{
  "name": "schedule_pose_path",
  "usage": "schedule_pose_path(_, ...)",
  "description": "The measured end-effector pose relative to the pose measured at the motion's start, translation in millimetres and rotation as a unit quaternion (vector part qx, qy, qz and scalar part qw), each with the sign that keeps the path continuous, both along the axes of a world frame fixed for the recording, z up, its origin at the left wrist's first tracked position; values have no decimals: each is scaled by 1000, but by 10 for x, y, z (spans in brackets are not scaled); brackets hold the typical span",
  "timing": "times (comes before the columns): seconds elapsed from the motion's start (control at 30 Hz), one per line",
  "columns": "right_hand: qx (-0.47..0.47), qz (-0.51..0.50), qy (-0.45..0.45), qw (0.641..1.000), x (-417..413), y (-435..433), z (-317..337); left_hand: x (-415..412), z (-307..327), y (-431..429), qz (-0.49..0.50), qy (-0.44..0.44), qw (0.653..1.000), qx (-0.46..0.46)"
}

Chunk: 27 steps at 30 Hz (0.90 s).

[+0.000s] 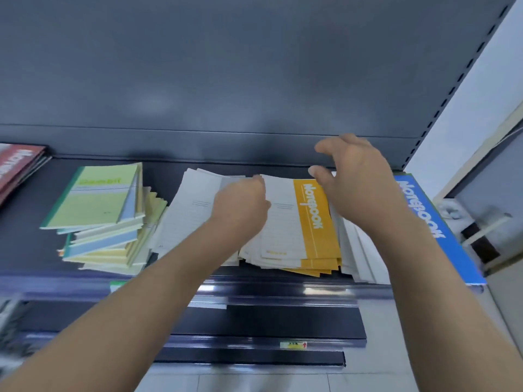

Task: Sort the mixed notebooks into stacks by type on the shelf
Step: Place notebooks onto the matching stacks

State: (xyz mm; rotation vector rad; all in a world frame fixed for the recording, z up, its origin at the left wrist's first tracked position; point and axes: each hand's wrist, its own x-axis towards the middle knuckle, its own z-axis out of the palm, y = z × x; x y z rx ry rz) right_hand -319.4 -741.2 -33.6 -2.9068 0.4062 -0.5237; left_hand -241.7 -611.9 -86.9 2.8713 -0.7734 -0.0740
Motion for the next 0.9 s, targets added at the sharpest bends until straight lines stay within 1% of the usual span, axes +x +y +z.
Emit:
schedule_pose_path(0.1,-17,34,-10,999,163,315,121,38,312,375,10,-91,994,-59)
schedule_pose_path(0.2,-28,73,-21,997,313,784,266,70,549,900,24,-184,977,-107)
schedule_pose_path(0.3,-34,115,-35,992,420,1365,385,92,697,1525,40,-246,956,-156)
schedule_pose_path(0.37,-37,131,-42,990,464,1742,444,109,729,1921,38,-274,945,-173)
schedule_pose_path(0.5,-38,167,-46,984,544,2627,546,158,756,2847,22,-316,933,-172)
schedule_pose_path(0.67,-41,190,-62,979,655,3571,571,193,744,3889,66,-347,924,-148)
schedule_pose_path(0.77,-46,198,-58,977,730,4005,544,212,743,4358,70,-364,918,-140)
schedule_pose_path(0.9,-61,209,-47,975,857,4387,529,286,706,4757,77,-366,920,-119)
